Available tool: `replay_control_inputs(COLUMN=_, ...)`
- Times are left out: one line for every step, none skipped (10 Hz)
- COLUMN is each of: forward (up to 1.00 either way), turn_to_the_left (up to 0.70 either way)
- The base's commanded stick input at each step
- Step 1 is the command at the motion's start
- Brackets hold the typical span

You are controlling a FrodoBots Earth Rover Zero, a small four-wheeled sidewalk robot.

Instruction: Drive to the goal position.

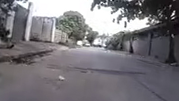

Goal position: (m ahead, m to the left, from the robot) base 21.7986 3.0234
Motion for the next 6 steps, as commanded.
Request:
replay_control_inputs(forward=1.00, turn_to_the_left=-0.33)
replay_control_inputs(forward=1.00, turn_to_the_left=-0.33)
replay_control_inputs(forward=1.00, turn_to_the_left=-0.33)
replay_control_inputs(forward=1.00, turn_to_the_left=-0.03)
replay_control_inputs(forward=1.00, turn_to_the_left=0.07)
replay_control_inputs(forward=1.00, turn_to_the_left=0.07)
